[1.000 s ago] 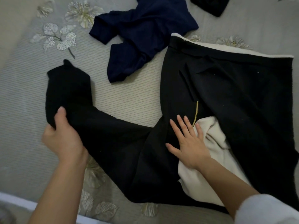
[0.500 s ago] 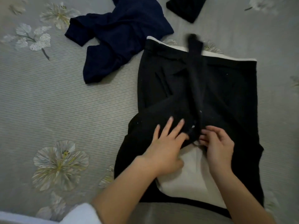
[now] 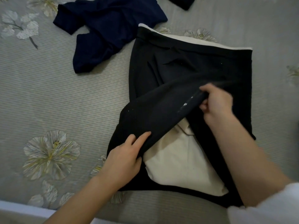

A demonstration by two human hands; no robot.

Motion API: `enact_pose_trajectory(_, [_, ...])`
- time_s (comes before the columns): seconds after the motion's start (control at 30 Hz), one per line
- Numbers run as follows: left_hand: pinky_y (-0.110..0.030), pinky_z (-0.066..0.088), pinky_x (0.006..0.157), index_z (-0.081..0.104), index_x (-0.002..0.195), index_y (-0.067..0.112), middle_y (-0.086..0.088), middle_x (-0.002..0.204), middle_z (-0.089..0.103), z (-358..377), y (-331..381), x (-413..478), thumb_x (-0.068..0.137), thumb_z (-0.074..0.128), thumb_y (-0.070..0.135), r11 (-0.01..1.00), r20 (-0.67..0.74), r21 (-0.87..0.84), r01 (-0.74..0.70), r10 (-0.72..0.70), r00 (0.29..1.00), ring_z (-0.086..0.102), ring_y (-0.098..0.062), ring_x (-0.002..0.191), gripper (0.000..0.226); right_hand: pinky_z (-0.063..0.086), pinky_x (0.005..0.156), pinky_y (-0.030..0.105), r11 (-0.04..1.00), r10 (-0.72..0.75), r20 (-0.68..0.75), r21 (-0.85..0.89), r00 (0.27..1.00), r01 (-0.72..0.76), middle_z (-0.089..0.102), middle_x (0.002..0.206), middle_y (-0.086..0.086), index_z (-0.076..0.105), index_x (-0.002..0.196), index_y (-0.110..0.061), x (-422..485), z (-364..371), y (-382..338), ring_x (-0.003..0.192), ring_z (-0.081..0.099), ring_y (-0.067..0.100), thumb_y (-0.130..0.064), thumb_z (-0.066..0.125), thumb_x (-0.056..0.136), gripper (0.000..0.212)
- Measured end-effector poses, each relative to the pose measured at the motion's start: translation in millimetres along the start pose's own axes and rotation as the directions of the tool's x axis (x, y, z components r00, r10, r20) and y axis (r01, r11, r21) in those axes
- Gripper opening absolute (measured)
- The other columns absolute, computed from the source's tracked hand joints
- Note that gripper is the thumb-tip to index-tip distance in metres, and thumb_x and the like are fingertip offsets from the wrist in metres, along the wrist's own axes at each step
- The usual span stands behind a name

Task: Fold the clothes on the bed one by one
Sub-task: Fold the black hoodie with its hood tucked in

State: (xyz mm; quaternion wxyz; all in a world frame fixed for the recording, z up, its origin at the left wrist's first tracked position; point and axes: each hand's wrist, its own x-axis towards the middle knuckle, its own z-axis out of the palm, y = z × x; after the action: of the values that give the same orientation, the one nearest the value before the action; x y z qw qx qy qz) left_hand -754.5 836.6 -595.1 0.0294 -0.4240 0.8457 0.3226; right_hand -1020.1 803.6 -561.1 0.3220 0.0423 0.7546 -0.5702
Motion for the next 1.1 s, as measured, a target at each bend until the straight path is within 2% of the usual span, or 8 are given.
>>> enact_pose_trajectory(0.13, [-0.023,0.043,0.045,0.029,0.144,0.035,0.006,0.095,0.048,5.7,23.0,-10.8,0.069,0.068,0.017,0.985,-0.058,0.002,-0.172,0.172,0.983,0.053,-0.008,0.056,0.087,0.035,0.041,0.019,0.954,-0.295,0.059,-0.039,0.954,0.297,0.061,0.062,-0.009,0.065,0.063,-0.028,9.0,-26.8,-27.6,0.054,0.053,0.011,-0.012,0.065,0.073,0.018])
enact_pose_trajectory(0.3, [-0.033,0.047,0.076,0.011,0.150,0.036,0.004,0.120,0.047,17.6,31.8,0.5,0.094,0.043,0.041,0.985,0.357,0.093,-0.145,0.103,0.928,0.058,-0.019,0.097,0.065,0.046,0.056,0.025,0.939,0.085,-0.054,-0.328,0.995,-0.098,0.062,0.083,0.001,0.059,0.092,-0.023,31.8,-75.6,23.4,0.068,0.057,0.013,-0.017,0.064,0.085,0.011])
enact_pose_trajectory(0.47, [-0.035,0.053,0.084,0.060,0.125,0.020,0.000,0.116,0.059,9.7,28.9,18.0,0.089,0.048,0.033,0.962,-0.227,-0.041,-0.269,0.253,0.940,0.056,-0.019,0.107,0.040,0.044,0.045,0.018,0.966,0.230,0.082,-0.142,0.970,-0.217,0.066,0.067,-0.005,0.061,0.096,-0.020,55.1,-80.3,23.0,0.052,0.060,0.007,-0.028,0.065,0.086,0.014])
enact_pose_trajectory(0.63, [-0.040,-0.007,0.115,-0.005,0.151,0.037,-0.001,0.160,-0.014,25.2,11.6,34.9,0.094,0.030,0.059,0.969,0.057,0.230,-0.089,0.078,0.995,-0.025,-0.019,0.143,0.070,0.051,0.056,0.022,0.976,-0.051,0.019,-0.211,0.999,0.054,0.067,0.094,-0.005,0.038,0.139,-0.033,80.5,-74.2,0.5,0.065,0.060,0.009,-0.016,0.065,0.083,0.064])
enact_pose_trajectory(0.77, [-0.043,-0.018,0.111,-0.029,0.142,0.034,-0.005,0.155,-0.031,43.9,4.0,32.8,0.093,0.021,0.062,0.937,0.140,0.347,-0.052,0.003,0.990,-0.039,-0.023,0.136,0.075,0.040,0.105,0.043,0.623,-0.198,0.023,-0.769,0.980,0.144,0.042,0.142,0.015,0.020,0.150,-0.018,73.1,-94.1,25.2,0.124,0.048,0.031,-0.025,0.066,0.085,0.080])
enact_pose_trajectory(0.9, [-0.044,-0.009,0.116,-0.013,0.150,0.031,-0.014,0.158,-0.015,47.7,16.3,26.9,0.091,0.022,0.062,0.944,0.066,0.322,-0.068,0.050,0.997,-0.021,-0.028,0.145,0.076,0.023,0.111,0.046,0.217,-0.455,0.428,-0.797,0.781,0.563,0.022,0.155,0.009,0.015,0.150,-0.035,13.5,-112.1,68.3,0.142,0.021,0.028,-0.043,0.054,0.090,0.072])
enact_pose_trajectory(1.0, [-0.042,0.001,0.119,0.007,0.153,0.029,-0.010,0.161,-0.002,54.8,24.1,12.4,0.094,0.018,0.058,0.927,0.141,0.295,-0.232,0.198,0.970,-0.007,-0.025,0.148,0.066,-0.002,0.116,0.041,0.016,-0.163,0.577,-0.809,0.800,0.587,-0.009,0.161,-0.004,-0.009,0.147,-0.045,-26.7,-133.6,110.2,0.143,-0.018,0.012,-0.051,0.039,0.094,0.071])
enact_pose_trajectory(1.1, [-0.038,-0.012,0.117,-0.009,0.150,0.031,-0.003,0.158,-0.020,60.5,22.4,2.3,0.091,0.000,0.062,0.910,0.205,0.316,-0.269,0.212,0.956,-0.021,-0.022,0.145,0.067,-0.010,0.118,0.037,0.033,-0.058,0.588,-0.807,0.807,0.590,-0.013,0.160,-0.009,-0.006,0.149,-0.041,-45.1,-161.3,132.4,0.140,-0.025,0.006,-0.053,0.036,0.095,0.069])
